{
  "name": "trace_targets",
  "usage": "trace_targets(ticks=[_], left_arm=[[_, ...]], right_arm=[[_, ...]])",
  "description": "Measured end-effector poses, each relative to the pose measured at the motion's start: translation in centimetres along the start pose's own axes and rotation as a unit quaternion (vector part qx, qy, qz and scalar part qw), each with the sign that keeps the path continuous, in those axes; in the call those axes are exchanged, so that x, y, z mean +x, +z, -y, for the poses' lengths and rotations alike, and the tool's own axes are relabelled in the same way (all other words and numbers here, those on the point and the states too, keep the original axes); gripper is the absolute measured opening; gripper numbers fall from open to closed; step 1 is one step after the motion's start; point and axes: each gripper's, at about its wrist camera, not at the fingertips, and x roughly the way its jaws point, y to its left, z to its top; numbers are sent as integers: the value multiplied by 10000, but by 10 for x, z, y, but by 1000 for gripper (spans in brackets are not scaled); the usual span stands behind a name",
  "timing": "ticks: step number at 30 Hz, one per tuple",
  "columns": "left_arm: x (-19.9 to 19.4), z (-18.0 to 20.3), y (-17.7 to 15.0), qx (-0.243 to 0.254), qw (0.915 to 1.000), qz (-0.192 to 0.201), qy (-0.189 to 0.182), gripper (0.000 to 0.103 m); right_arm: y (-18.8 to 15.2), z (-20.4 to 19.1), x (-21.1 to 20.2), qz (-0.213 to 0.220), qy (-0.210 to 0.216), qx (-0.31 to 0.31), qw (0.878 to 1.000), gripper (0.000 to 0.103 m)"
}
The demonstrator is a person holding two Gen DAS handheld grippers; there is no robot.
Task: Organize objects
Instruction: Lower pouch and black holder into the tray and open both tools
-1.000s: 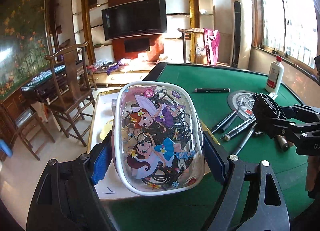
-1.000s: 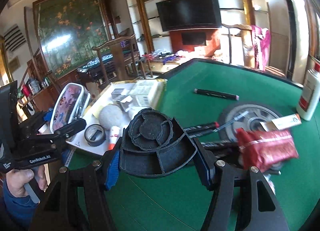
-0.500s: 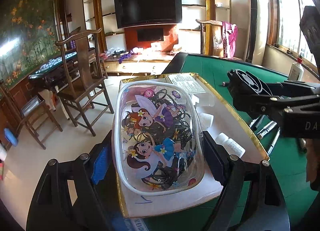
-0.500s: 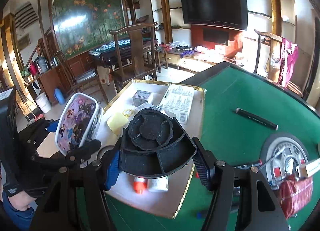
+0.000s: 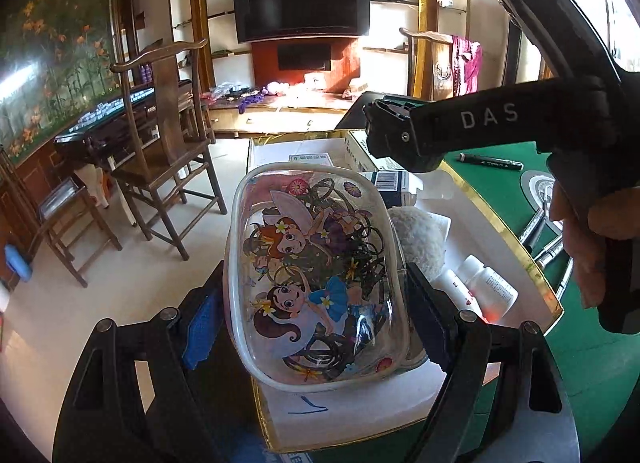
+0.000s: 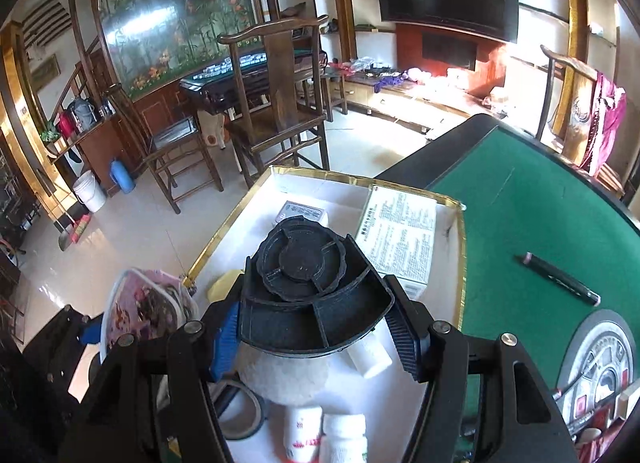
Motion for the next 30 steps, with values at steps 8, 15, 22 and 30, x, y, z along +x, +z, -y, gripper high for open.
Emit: trace_targets(ticks=[8, 15, 22, 30], left_arm=[[14, -7, 14, -93, 9994, -289, -165, 83], [26, -14, 16, -209, 9983, -482, -246, 83], [36, -13, 14, -267, 9975, -589, -273, 83], [51, -13, 20, -328, 9968, -720, -112, 83]], right_arm=[[37, -3, 41, -348, 66, 95, 9993, 64], [55, 4, 78, -629, -135, 184, 9978, 64], [47, 6, 90, -804, -200, 170, 9964, 64], [46, 9, 82, -880, -118, 179, 9959, 65]])
